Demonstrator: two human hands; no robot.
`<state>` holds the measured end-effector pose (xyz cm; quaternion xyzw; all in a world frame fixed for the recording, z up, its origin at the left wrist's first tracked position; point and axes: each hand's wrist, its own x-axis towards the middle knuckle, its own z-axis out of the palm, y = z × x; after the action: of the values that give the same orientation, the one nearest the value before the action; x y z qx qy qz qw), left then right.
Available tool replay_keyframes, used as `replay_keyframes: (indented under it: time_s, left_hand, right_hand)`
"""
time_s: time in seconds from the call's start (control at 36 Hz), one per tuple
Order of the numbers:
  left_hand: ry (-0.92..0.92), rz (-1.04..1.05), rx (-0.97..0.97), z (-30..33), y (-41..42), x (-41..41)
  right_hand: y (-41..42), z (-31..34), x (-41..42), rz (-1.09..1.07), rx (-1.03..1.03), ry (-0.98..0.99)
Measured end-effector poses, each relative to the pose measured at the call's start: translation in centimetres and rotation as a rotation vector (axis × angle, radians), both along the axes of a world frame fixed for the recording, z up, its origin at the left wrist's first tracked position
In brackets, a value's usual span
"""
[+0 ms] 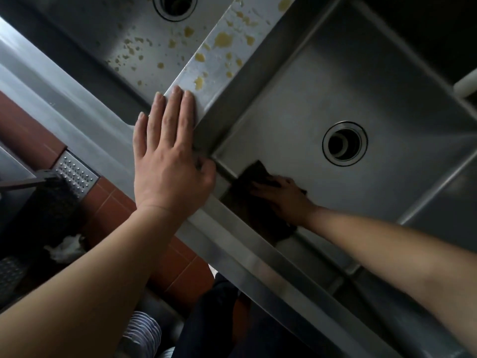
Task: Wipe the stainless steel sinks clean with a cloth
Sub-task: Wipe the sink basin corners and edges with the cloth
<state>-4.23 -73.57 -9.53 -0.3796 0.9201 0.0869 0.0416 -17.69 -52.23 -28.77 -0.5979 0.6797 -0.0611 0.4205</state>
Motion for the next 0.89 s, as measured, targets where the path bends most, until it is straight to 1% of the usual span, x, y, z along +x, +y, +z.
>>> replay_keyframes:
  time_s: [0.08, 0.11, 0.17, 0.22, 0.25, 0.33, 0.39, 0.44, 0.5, 0.56, 0.64, 0.78, 0.89]
  left_hand:
    - [0.003, -0.001, -0.003, -0.1, 0.0, 0.0]
    - [0.007, 0.001, -0.003, -0.1, 0.0, 0.0]
    - [0.016, 0.001, -0.004, -0.2, 0.0, 0.0]
    - [0.026, 0.006, -0.007, -0.2, 0.0, 0.0]
    - [0.028, 0.006, -0.009, -0.3, -0.1, 0.0]
    - [0.033, 0.002, -0.013, -0.5, -0.1, 0.1]
    - [0.036, -0.002, -0.017, -0.5, 0.0, 0.1]
    - [0.035, -0.006, -0.02, -0.5, -0.1, 0.2]
    - [0.033, -0.004, -0.021, -0.5, -0.1, 0.2]
    - [0.026, 0.0, -0.02, -0.5, -0.1, 0.2]
    - [0.014, -0.006, -0.016, -0.4, 0.0, 0.2]
    - [0.0, -0.01, -0.024, -0.4, -0.1, 0.1]
    - [0.008, -0.006, -0.011, -0.3, 0.1, 0.0]
  right_hand:
    - [7.4, 1.6, -1.4, 0.031, 0.159, -0.004]
    - [9.3, 2.3, -1.7, 0.025, 0.183, -0.002]
    - [11.3, 3.4, -1.8, 0.023, 0.155, 0.022]
    - [11.6, 3.5, -1.6, 0.049, 0.13, 0.065]
    - [11.1, 3.2, -1.5, 0.062, 0.102, 0.087]
    - [8.2, 1.7, -0.7, 0.039, -0.085, 0.112]
    - [4.3, 0.7, 0.1, -0.014, -0.159, 0.072]
    - [-1.0, -0.1, 0.8, -0.05, -0.183, 0.006]
    - [-6.2, -0.8, 1.1, -0.059, -0.149, -0.023]
    - [-9.4, -1.3, 1.3, -0.073, -0.124, -0.041]
    - [-9.8, -1.7, 2.1, -0.133, -0.09, -0.042]
    - [-8.5, -0.5, 3.0, -0.157, -0.031, -0.018]
    - [-4.4, 0.1, 1.6, -0.174, -0.012, -0.077]
